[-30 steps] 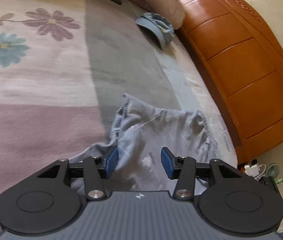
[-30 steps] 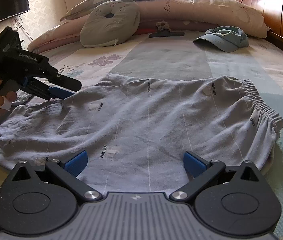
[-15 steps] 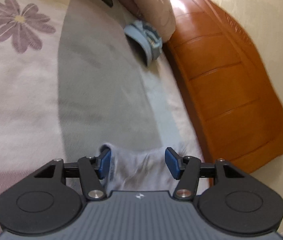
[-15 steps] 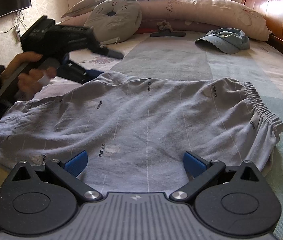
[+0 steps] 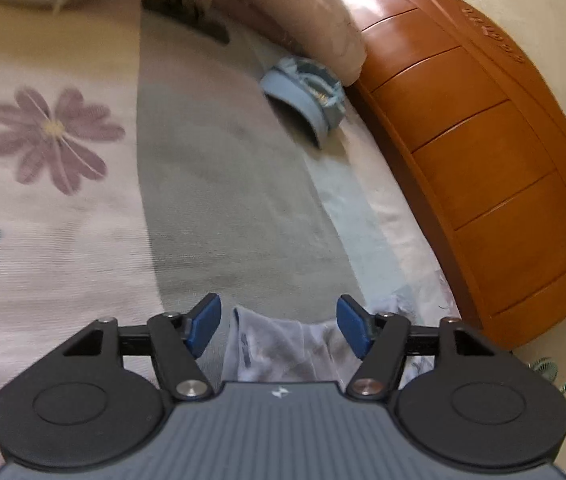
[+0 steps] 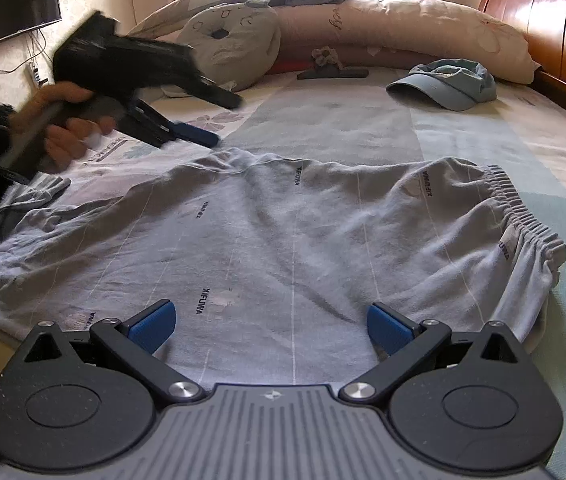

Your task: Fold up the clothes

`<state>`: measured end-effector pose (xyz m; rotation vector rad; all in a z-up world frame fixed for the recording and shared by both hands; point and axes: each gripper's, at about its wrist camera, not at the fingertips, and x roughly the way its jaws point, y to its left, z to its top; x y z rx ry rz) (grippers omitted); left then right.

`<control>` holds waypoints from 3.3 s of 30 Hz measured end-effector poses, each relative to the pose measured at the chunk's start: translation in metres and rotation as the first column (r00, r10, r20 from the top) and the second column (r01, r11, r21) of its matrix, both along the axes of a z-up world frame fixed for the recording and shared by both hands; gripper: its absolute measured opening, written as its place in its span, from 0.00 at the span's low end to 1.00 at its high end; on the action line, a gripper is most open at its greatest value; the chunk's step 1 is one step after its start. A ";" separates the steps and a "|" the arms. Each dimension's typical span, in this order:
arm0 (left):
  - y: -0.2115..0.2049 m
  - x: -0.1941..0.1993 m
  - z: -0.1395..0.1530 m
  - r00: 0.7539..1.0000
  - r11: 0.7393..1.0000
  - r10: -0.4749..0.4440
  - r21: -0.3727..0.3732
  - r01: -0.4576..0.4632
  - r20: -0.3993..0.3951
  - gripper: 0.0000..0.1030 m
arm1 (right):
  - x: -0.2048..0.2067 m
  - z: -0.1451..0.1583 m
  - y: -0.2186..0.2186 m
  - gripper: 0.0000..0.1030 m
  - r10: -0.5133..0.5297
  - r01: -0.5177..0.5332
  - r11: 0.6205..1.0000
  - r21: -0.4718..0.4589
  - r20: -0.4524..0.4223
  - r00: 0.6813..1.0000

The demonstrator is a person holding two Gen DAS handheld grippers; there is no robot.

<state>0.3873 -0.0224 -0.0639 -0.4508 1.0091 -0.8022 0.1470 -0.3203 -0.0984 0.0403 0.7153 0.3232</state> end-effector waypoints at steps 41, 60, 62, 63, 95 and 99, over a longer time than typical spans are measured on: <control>-0.009 -0.122 -0.013 0.954 0.922 -0.003 0.371 -0.113 0.299 0.41 | -0.008 -0.005 0.008 1.00 -0.021 0.023 0.998 -0.050 0.037 0.999; -0.010 -0.233 -0.018 0.923 0.837 0.005 0.504 -0.215 0.386 0.64 | 0.001 0.000 0.005 1.00 0.002 -0.001 0.993 -0.116 0.015 1.000; -0.011 -0.251 -0.019 0.916 0.826 0.001 0.516 -0.227 0.402 0.72 | -0.010 -0.005 0.001 1.00 -0.006 0.009 0.992 -0.126 0.024 1.000; -0.013 -0.256 -0.018 0.915 0.817 -0.020 0.534 -0.218 0.404 0.73 | -0.016 -0.006 -0.002 1.00 -0.015 0.019 0.992 -0.124 0.035 0.999; -0.002 -0.235 -0.022 0.922 0.789 0.126 0.527 -0.316 0.366 0.87 | -0.011 -0.002 -0.013 1.00 -0.071 0.073 0.989 -0.126 0.017 0.997; 0.009 -0.240 -0.015 0.936 0.809 0.151 0.505 -0.302 0.319 0.89 | -0.018 -0.010 -0.019 1.00 -0.106 0.109 0.990 -0.092 0.034 0.994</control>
